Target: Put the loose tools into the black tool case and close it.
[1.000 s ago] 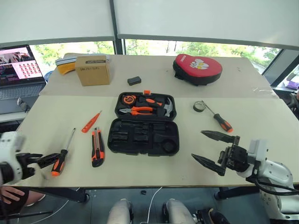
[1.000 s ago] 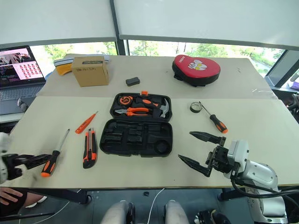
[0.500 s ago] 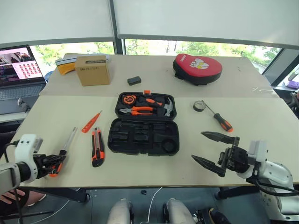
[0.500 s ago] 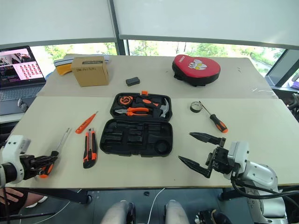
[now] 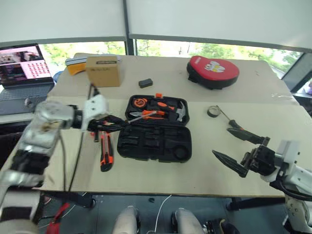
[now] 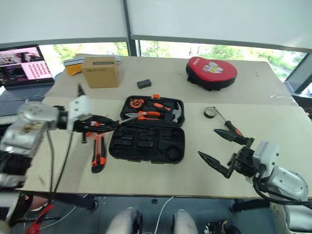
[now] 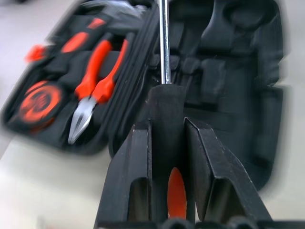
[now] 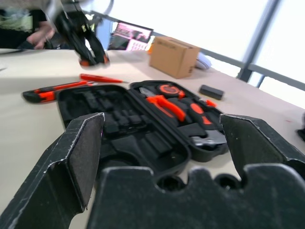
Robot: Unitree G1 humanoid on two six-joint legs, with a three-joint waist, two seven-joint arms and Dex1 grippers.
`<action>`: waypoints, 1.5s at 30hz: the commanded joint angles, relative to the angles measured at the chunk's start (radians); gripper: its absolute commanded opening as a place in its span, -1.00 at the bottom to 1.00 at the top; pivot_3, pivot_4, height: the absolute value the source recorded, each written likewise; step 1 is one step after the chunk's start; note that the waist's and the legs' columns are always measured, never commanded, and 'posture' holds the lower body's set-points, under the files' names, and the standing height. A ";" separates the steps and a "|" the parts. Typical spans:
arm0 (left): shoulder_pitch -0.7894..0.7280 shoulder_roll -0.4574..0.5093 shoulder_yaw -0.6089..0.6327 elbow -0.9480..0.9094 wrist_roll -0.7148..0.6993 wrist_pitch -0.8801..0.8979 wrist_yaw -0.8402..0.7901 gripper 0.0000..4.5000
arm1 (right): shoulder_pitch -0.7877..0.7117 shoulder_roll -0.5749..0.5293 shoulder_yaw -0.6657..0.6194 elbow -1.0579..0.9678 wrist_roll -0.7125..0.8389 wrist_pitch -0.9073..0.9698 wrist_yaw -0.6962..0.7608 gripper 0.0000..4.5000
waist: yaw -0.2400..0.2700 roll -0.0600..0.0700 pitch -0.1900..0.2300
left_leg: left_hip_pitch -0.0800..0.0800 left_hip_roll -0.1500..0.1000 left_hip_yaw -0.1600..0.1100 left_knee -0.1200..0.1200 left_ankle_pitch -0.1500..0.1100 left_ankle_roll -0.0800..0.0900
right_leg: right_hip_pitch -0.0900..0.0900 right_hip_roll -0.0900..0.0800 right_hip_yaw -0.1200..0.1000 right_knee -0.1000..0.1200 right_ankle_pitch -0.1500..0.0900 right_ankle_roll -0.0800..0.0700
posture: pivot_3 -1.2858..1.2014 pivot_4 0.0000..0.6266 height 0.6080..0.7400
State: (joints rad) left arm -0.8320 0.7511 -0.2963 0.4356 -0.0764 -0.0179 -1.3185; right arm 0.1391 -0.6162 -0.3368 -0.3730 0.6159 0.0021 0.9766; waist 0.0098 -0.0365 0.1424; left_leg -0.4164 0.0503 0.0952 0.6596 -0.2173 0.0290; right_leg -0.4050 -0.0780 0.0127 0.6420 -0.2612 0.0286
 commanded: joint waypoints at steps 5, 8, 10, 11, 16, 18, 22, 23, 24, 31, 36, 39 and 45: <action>-0.211 -0.155 -0.099 0.363 0.208 -0.281 0.062 -0.73 | 0.045 0.044 -0.005 -0.111 0.001 -0.002 -0.078 1.00 | 0.001 -0.001 0.001 | -0.003 0.000 -0.001 0.001 0.000 0.000 | -0.001 0.000 0.000 0.000 0.000 0.001 | 0.03 -0.52 1.00; -0.222 -0.201 -0.103 0.406 0.210 -0.313 0.021 -0.73 | 0.093 0.067 0.001 -0.150 -0.013 -0.005 -0.104 1.00 | 0.002 -0.001 0.001 | -0.005 -0.001 -0.003 0.001 0.000 0.000 | -0.001 0.000 0.001 0.000 0.000 0.002 | 0.03 -0.52 1.00; -0.223 -0.213 -0.109 0.431 0.231 -0.326 0.024 -0.73 | 0.109 0.074 0.004 -0.164 -0.019 -0.004 -0.118 1.00 | 0.002 -0.001 0.001 | -0.005 -0.001 -0.003 0.002 0.000 0.000 | -0.001 0.000 0.001 0.000 0.000 0.002 | 0.03 -0.52 1.00; -0.225 -0.220 -0.111 0.443 0.242 -0.324 0.032 -0.73 | 0.114 0.075 0.004 -0.169 -0.021 -0.003 -0.125 1.00 | 0.001 -0.001 0.001 | -0.005 -0.001 -0.004 0.002 0.000 0.000 | -0.001 0.000 0.001 0.000 0.000 0.003 | 0.03 -0.52 1.00; -0.228 -0.241 -0.121 0.468 0.272 -0.327 0.022 -0.73 | 0.133 0.080 0.009 -0.191 -0.028 0.003 -0.149 1.00 | 0.001 -0.001 0.001 | -0.005 -0.001 -0.005 0.002 0.000 0.000 | -0.001 0.000 0.000 0.001 0.000 0.003 | 0.03 -0.52 1.00; -0.232 -0.242 -0.124 0.474 0.294 -0.324 0.043 -0.73 | 0.139 0.078 0.012 -0.201 -0.028 0.007 -0.157 1.00 | 0.001 -0.001 0.001 | -0.005 -0.001 -0.005 0.003 0.000 0.000 | -0.001 0.000 0.000 0.001 0.000 0.003 | 0.03 -0.52 1.00; -0.238 -0.253 -0.117 0.490 0.321 -0.316 0.101 -0.73 | 0.145 0.076 0.020 -0.221 -0.027 0.017 -0.176 1.00 | 0.001 -0.001 0.001 | -0.005 -0.001 -0.006 0.003 0.000 0.000 | 0.000 0.000 0.000 0.002 0.000 0.003 | 0.03 -0.52 1.00; -0.237 -0.255 -0.114 0.489 0.323 -0.313 0.108 -0.73 | 0.148 0.076 0.022 -0.226 -0.026 0.019 -0.180 1.00 | 0.002 -0.001 0.001 | -0.004 -0.001 -0.006 0.003 0.000 0.000 | 0.000 0.000 0.000 0.002 0.000 0.003 | 0.03 -0.52 1.00; -0.237 -0.260 -0.106 0.485 0.316 -0.311 0.109 -0.73 | 0.147 0.074 0.026 -0.234 -0.022 0.027 -0.185 1.00 | 0.003 -0.001 0.001 | -0.004 -0.001 -0.006 0.004 0.000 0.000 | 0.000 0.000 0.000 0.003 0.000 0.003 | 0.03 -0.52 1.00; -0.242 -0.260 -0.077 0.449 0.295 -0.289 0.102 -0.73 | 0.139 0.061 0.039 -0.261 0.003 0.072 -0.206 1.00 | 0.003 -0.001 0.001 | -0.005 -0.001 -0.008 0.009 0.000 0.000 | 0.001 0.001 0.000 0.005 0.000 0.003 | 0.03 -0.52 1.00; -0.236 -0.259 -0.071 0.426 0.295 -0.284 0.104 -0.73 | 0.142 0.061 0.041 -0.274 0.015 0.099 -0.210 1.00 | 0.003 -0.001 0.001 | -0.006 -0.001 -0.009 0.009 0.000 0.000 | 0.000 0.001 0.000 0.006 0.000 0.003 | 0.03 -0.52 1.00; -0.247 -0.261 -0.084 0.442 0.328 -0.300 0.140 -0.73 | 0.148 0.058 0.029 -0.277 0.026 0.115 -0.210 1.00 | 0.004 -0.001 0.001 | -0.006 -0.001 -0.009 0.009 0.000 0.000 | 0.000 0.001 -0.001 0.005 0.000 0.003 | 0.03 -0.52 1.00; -0.238 -0.274 -0.093 0.460 0.358 -0.310 0.174 -0.73 | 0.179 0.071 0.018 -0.304 0.037 0.130 -0.229 1.00 | 0.005 -0.001 0.001 | -0.007 -0.001 -0.009 0.009 0.000 0.000 | 0.000 0.001 -0.001 0.005 0.000 0.003 | 0.03 -0.52 1.00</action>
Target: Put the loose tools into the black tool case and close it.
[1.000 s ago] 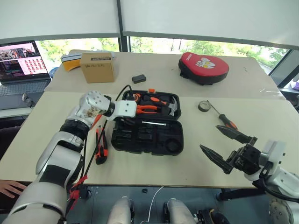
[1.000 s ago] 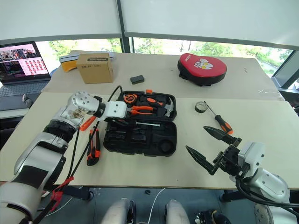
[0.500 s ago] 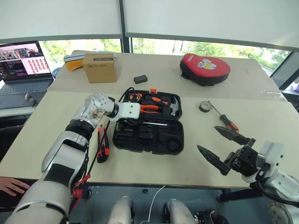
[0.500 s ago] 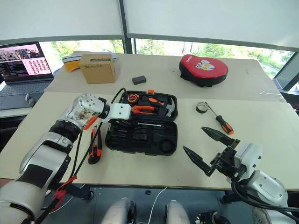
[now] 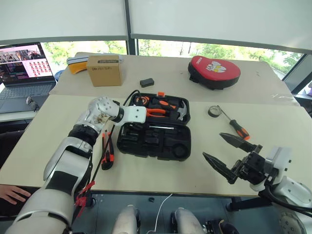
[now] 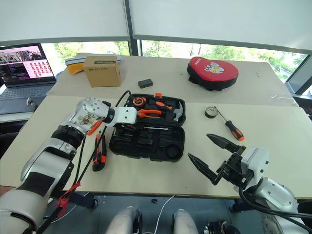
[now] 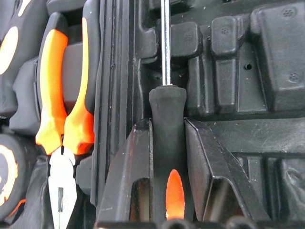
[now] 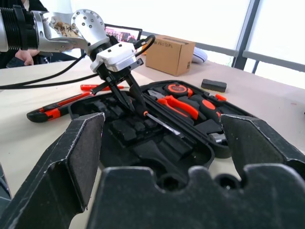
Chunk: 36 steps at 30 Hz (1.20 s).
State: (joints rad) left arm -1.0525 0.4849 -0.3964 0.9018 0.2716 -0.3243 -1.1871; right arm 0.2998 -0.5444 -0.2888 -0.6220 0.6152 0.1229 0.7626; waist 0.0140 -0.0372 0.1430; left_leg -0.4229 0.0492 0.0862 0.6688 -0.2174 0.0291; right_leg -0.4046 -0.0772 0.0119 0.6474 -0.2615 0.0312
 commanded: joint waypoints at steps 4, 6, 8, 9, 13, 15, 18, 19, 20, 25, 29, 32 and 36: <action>0.021 -0.015 0.032 -0.024 -0.030 -0.005 0.021 -0.53 | 0.077 0.011 0.000 -0.085 0.029 0.016 -0.019 1.00 | 0.004 0.000 0.000 | 0.000 0.000 0.000 0.000 0.000 0.000 | 0.000 0.000 0.000 0.000 0.000 0.000 | 0.03 -0.52 1.00; 0.042 -0.021 0.054 -0.033 -0.067 -0.030 0.008 -0.25 | 0.087 0.004 0.000 -0.097 0.038 0.028 -0.021 1.00 | 0.003 0.000 0.000 | 0.000 0.000 0.000 0.001 0.000 0.000 | 0.000 0.000 0.000 0.000 0.000 0.000 | 0.03 -0.52 1.00; 0.053 -0.027 0.091 -0.039 -0.104 -0.090 0.029 0.04 | 0.079 -0.005 -0.021 -0.101 0.056 0.036 -0.031 1.00 | 0.006 0.000 0.000 | 0.000 0.000 -0.001 0.001 0.000 0.000 | 0.001 0.000 0.000 0.000 0.000 0.000 | 0.03 -0.52 1.00; 0.056 -0.030 0.112 -0.042 -0.126 -0.115 0.033 0.18 | 0.076 -0.004 -0.028 -0.102 0.062 0.037 -0.037 1.00 | 0.008 0.000 0.000 | 0.000 0.000 -0.001 0.002 0.000 0.000 | 0.001 0.000 0.000 0.000 0.000 0.000 | 0.03 -0.52 1.00; 0.059 -0.035 0.212 -0.065 -0.247 -0.090 0.005 0.35 | 0.087 -0.006 -0.030 -0.110 0.065 0.046 -0.038 1.00 | 0.013 0.000 0.000 | -0.003 0.000 -0.002 0.006 -0.001 0.002 | 0.000 0.000 -0.001 0.000 0.000 0.000 | 0.03 -0.52 1.00; 0.068 -0.033 0.247 -0.072 -0.282 -0.051 0.012 0.35 | 0.091 0.003 -0.031 -0.118 0.069 0.046 -0.049 1.00 | 0.008 0.000 0.000 | -0.004 0.000 -0.002 0.006 -0.001 0.002 | 0.000 0.000 -0.001 0.000 0.000 0.001 | 0.03 -0.52 1.00; 0.092 -0.027 0.278 -0.062 -0.302 0.019 0.026 0.11 | 0.114 0.026 -0.017 -0.122 0.061 0.034 -0.061 1.00 | 0.000 0.000 0.000 | -0.003 0.000 -0.002 0.006 -0.001 0.002 | 0.001 0.001 -0.001 0.000 0.000 0.001 | 0.03 -0.52 1.00; 0.096 -0.030 0.283 -0.058 -0.307 0.039 0.024 0.02 | 0.116 0.028 -0.011 -0.121 0.057 0.034 -0.060 1.00 | -0.001 0.000 0.000 | -0.003 0.000 -0.002 0.006 -0.001 0.002 | 0.001 0.001 -0.001 0.001 0.000 0.001 | 0.03 -0.52 1.00; 0.101 -0.034 0.285 -0.050 -0.303 0.055 0.038 -0.12 | 0.116 0.030 -0.003 -0.118 0.055 0.035 -0.058 1.00 | -0.003 0.000 0.000 | -0.003 0.000 -0.002 0.006 -0.001 0.002 | 0.001 0.001 -0.001 0.001 0.000 0.001 | 0.03 -0.52 1.00; 0.121 -0.098 0.269 -0.038 -0.278 0.137 0.117 -0.97 | 0.068 0.026 0.007 -0.081 0.055 0.038 -0.051 1.00 | 0.000 0.000 0.000 | -0.003 0.000 -0.002 0.007 -0.001 0.002 | 0.001 0.001 -0.001 0.001 0.000 0.001 | 0.03 -0.52 1.00; 0.157 -0.114 0.230 -0.081 -0.243 0.164 0.127 -0.97 | 0.056 0.027 0.000 -0.063 0.053 0.033 -0.042 1.00 | 0.000 0.000 0.000 | -0.003 0.000 -0.002 0.007 -0.002 0.003 | 0.001 0.000 -0.001 0.000 0.000 0.001 | 0.03 -0.52 1.00; 0.190 -0.117 0.218 -0.132 -0.243 0.197 0.122 -0.97 | 0.060 0.031 -0.004 -0.058 0.053 0.027 -0.041 1.00 | -0.002 0.000 0.000 | -0.003 0.000 -0.002 0.007 -0.002 0.003 | 0.000 0.001 0.000 0.001 0.000 0.001 | 0.03 -0.52 1.00; 0.214 -0.108 0.212 -0.182 -0.224 0.210 0.148 -0.97 | 0.066 0.034 -0.005 -0.054 0.050 0.021 -0.039 1.00 | -0.001 0.000 0.000 | -0.003 0.000 -0.002 0.007 -0.002 0.003 | 0.001 0.000 0.000 0.001 0.000 0.001 | 0.03 -0.52 1.00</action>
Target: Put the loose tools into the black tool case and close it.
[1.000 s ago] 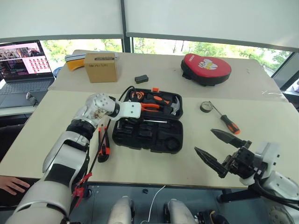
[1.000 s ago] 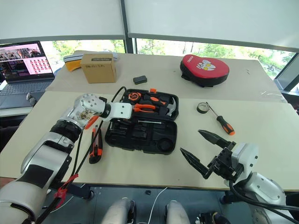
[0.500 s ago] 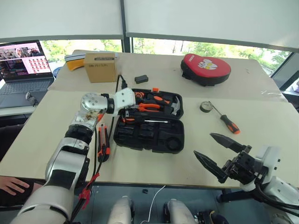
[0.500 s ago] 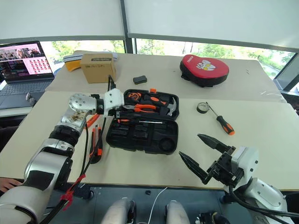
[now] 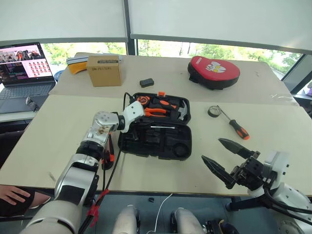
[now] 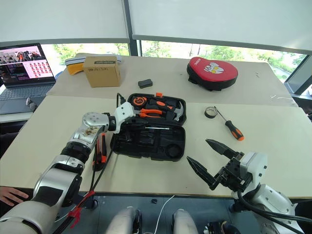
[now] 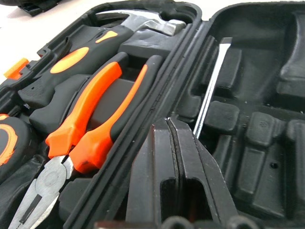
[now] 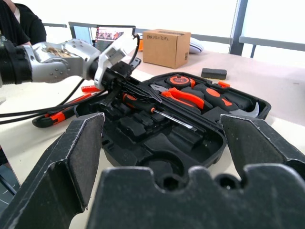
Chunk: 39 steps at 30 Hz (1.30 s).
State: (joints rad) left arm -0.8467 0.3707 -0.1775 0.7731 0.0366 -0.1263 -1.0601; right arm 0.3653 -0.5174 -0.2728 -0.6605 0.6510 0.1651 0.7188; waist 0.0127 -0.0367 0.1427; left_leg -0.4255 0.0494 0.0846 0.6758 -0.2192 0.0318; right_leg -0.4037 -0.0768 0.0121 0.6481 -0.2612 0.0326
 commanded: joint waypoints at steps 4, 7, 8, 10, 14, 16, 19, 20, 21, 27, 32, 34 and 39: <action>0.010 0.006 0.019 -0.103 -0.012 0.029 0.056 -0.97 | 0.004 0.012 -0.016 -0.015 0.010 -0.025 0.004 1.00 | 0.000 0.000 0.000 | 0.000 0.000 0.000 0.000 0.000 0.000 | 0.000 0.000 0.000 0.000 0.000 0.000 | 0.03 -0.52 1.00; 0.023 0.015 0.023 -0.142 -0.032 0.046 0.034 -0.97 | 0.006 0.016 -0.017 -0.016 0.008 -0.025 0.003 1.00 | 0.000 0.000 0.000 | 0.000 0.000 -0.001 0.000 0.000 0.000 | 0.000 0.000 0.000 0.000 0.000 0.000 | 0.03 -0.52 1.00; 0.032 0.021 0.019 -0.156 -0.033 0.048 0.022 -0.97 | 0.007 0.017 -0.017 -0.016 0.007 -0.026 0.004 1.00 | 0.000 0.000 0.000 | 0.000 0.000 0.000 0.000 0.000 0.000 | 0.000 0.000 0.000 0.000 0.000 0.000 | 0.03 -0.52 1.00; 0.049 0.031 0.011 -0.179 -0.031 0.049 0.010 -0.97 | 0.011 0.018 -0.018 -0.017 0.005 -0.027 0.006 1.00 | 0.000 0.000 0.000 | 0.000 0.000 0.000 0.000 0.000 0.000 | 0.000 0.000 0.000 0.000 0.000 0.000 | 0.03 -0.52 1.00; 0.086 0.053 0.067 -0.270 -0.107 0.064 -0.014 -0.97 | 0.018 0.016 -0.068 -0.010 -0.001 -0.043 -0.006 1.00 | 0.000 0.000 0.000 | 0.000 0.000 0.000 0.000 0.000 0.000 | 0.000 0.000 0.000 0.000 0.000 0.000 | 0.03 -0.52 1.00; 0.112 0.070 0.158 -0.326 -0.219 0.099 -0.029 -0.97 | 0.051 0.022 -0.125 -0.001 -0.013 -0.068 -0.008 1.00 | 0.000 0.000 0.000 | 0.000 0.000 -0.001 0.000 0.000 0.000 | 0.000 0.000 0.000 0.000 0.000 0.000 | 0.03 -0.52 1.00; 0.190 0.143 0.245 -0.408 -0.334 0.145 -0.106 -0.75 | 0.131 0.046 -0.216 0.050 -0.051 -0.130 0.004 1.00 | -0.001 0.000 0.000 | 0.000 0.001 -0.003 0.000 0.000 0.000 | -0.001 0.000 0.000 0.000 0.000 0.000 | 0.03 -0.52 1.00; 0.220 0.171 0.259 -0.435 -0.360 0.164 -0.136 -0.66 | 0.155 0.060 -0.243 0.076 -0.067 -0.160 0.005 1.00 | -0.003 0.001 0.000 | 0.000 0.001 -0.003 -0.001 0.000 0.000 | -0.001 0.000 0.000 0.000 0.000 0.000 | 0.03 -0.52 1.00; 0.256 0.204 0.272 -0.458 -0.377 0.175 -0.161 -0.48 | 0.181 0.077 -0.275 0.111 -0.085 -0.197 0.006 1.00 | -0.004 0.002 -0.001 | 0.002 0.001 -0.003 -0.002 0.000 0.000 | 0.000 0.000 0.001 0.000 0.000 0.000 | 0.03 -0.52 1.00; 0.437 0.289 0.361 -0.545 -0.497 0.178 -0.271 0.43 | 0.275 0.159 -0.394 0.319 -0.150 -0.378 0.018 1.00 | 0.000 0.006 -0.003 | 0.005 0.001 -0.001 -0.003 0.000 0.000 | 0.002 -0.001 0.002 -0.001 0.000 0.000 | 0.03 -0.52 1.00; 0.561 0.334 0.411 -0.718 -0.660 0.336 -0.330 0.99 | 0.296 0.186 -0.412 0.426 -0.157 -0.416 0.009 1.00 | -0.004 0.007 -0.003 | 0.005 0.003 -0.002 -0.005 0.000 -0.001 | 0.001 -0.002 0.003 -0.001 -0.001 -0.002 | 0.03 -0.52 1.00; 0.581 0.337 0.414 -0.764 -0.692 0.375 -0.328 0.99 | 0.278 0.171 -0.399 0.425 -0.154 -0.405 0.003 1.00 | -0.005 0.009 -0.004 | 0.007 0.004 -0.002 -0.005 0.000 -0.001 | 0.001 -0.002 0.004 0.000 -0.001 -0.002 | 0.03 -0.52 1.00; 0.595 0.314 0.393 -0.864 -0.747 0.438 -0.305 0.99 | 0.121 0.043 -0.361 0.405 -0.148 -0.226 -0.068 1.00 | -0.016 0.011 -0.005 | 0.013 0.004 0.000 -0.007 0.000 -0.001 | 0.005 -0.003 0.007 -0.001 -0.002 -0.005 | 0.03 -0.52 1.00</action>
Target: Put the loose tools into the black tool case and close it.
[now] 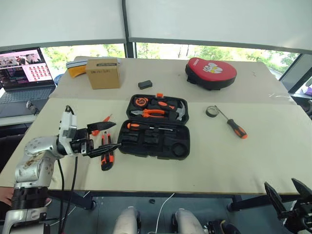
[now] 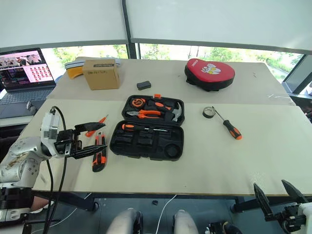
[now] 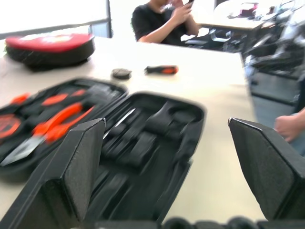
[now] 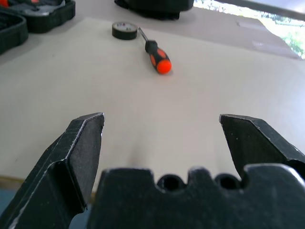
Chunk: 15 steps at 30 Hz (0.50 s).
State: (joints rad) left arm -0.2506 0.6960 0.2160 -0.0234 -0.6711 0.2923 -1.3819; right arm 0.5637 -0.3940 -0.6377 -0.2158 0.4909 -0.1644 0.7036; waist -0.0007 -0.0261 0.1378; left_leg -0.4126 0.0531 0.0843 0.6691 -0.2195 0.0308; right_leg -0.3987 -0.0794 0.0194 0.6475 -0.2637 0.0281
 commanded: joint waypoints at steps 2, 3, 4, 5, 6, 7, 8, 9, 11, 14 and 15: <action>-0.007 -0.026 -0.015 -0.092 -0.048 0.033 0.024 0.99 | -0.171 -0.164 0.031 -0.006 -0.007 0.217 -0.091 1.00 | -0.005 0.000 0.000 | 0.002 -0.001 0.000 -0.001 0.000 0.000 | 0.001 0.000 0.001 0.000 0.000 0.001 | 0.03 -0.52 1.00; -0.012 -0.036 -0.025 -0.101 -0.048 0.034 0.030 0.99 | -0.237 -0.218 0.055 0.031 -0.022 0.277 -0.098 1.00 | -0.006 0.000 0.000 | 0.003 -0.001 0.000 -0.001 0.000 0.000 | 0.002 0.001 0.001 0.000 0.000 0.001 | 0.03 -0.52 1.00; -0.020 -0.049 -0.038 -0.112 -0.049 0.035 0.035 0.99 | -0.341 -0.281 0.091 0.105 -0.041 0.318 -0.089 1.00 | -0.006 0.000 0.000 | 0.004 -0.002 0.000 -0.002 0.000 0.000 | 0.003 0.001 0.001 0.000 0.000 0.001 | 0.03 -0.52 1.00; -0.028 -0.057 -0.051 -0.119 -0.048 0.035 0.038 0.99 | -0.438 -0.337 0.131 0.178 -0.060 0.340 -0.059 1.00 | -0.009 0.000 0.000 | 0.005 -0.002 0.000 -0.002 0.000 0.000 | 0.004 0.002 0.001 0.000 0.000 0.001 | 0.03 -0.52 1.00; -0.032 -0.064 -0.060 -0.124 -0.046 0.035 0.041 0.99 | -0.542 -0.388 0.180 0.263 -0.080 0.386 -0.034 1.00 | -0.013 0.000 0.002 | 0.006 -0.002 0.000 -0.003 0.000 0.000 | 0.005 0.002 0.001 -0.001 0.000 0.001 | 0.03 -0.52 1.00; -0.037 -0.068 -0.066 -0.123 -0.043 0.034 0.043 0.99 | -0.613 -0.419 0.216 0.324 -0.094 0.416 -0.017 1.00 | -0.015 0.002 0.003 | 0.007 -0.003 0.002 -0.002 0.000 0.000 | 0.006 0.002 0.002 -0.001 0.000 0.000 | 0.03 -0.52 1.00; -0.042 -0.071 -0.071 -0.118 -0.037 0.028 0.041 0.99 | -0.694 -0.447 0.274 0.397 -0.120 0.440 0.024 1.00 | -0.015 0.002 0.003 | 0.007 -0.004 0.002 -0.002 0.000 0.000 | 0.005 0.002 0.004 -0.002 0.001 0.001 | 0.03 -0.52 1.00; -0.045 -0.073 -0.074 -0.114 -0.033 0.023 0.041 0.99 | -0.762 -0.467 0.321 0.458 -0.149 0.454 0.044 1.00 | -0.014 0.002 0.003 | 0.007 -0.004 0.002 -0.003 0.000 0.000 | 0.006 0.002 0.004 -0.002 0.001 0.001 | 0.03 -0.52 1.00; -0.052 -0.075 -0.080 -0.105 -0.026 0.012 0.040 0.99 | -0.896 -0.478 0.395 0.587 -0.197 0.462 0.072 1.00 | -0.012 0.002 0.002 | 0.007 -0.004 0.001 -0.006 0.000 0.001 | 0.006 0.004 0.002 -0.003 0.000 0.001 | 0.03 -0.52 1.00; -0.055 -0.079 -0.089 -0.098 -0.014 -0.003 0.038 0.99 | -1.058 -0.472 0.477 0.786 -0.278 0.427 0.081 1.00 | -0.002 0.002 0.003 | 0.003 -0.004 0.002 -0.008 0.000 0.000 | 0.002 0.004 0.000 -0.003 -0.001 0.001 | 0.03 -0.52 1.00; -0.054 -0.080 -0.091 -0.098 -0.011 -0.008 0.037 0.99 | -1.097 -0.469 0.498 0.842 -0.297 0.418 0.091 1.00 | -0.001 0.002 0.002 | 0.000 -0.004 0.003 -0.008 0.000 0.000 | 0.000 0.004 0.001 -0.003 -0.001 0.001 | 0.03 -0.52 1.00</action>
State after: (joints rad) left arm -0.2978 0.6176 0.1242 -0.1094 -0.6882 0.3052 -1.3440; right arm -0.4752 -0.8516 -0.1584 0.5346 0.2373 0.2870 0.7773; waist -0.0018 -0.0242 0.1402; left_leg -0.4152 0.0481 0.0874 0.6608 -0.2190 0.0309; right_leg -0.4013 -0.0760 0.0207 0.6446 -0.2649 0.0292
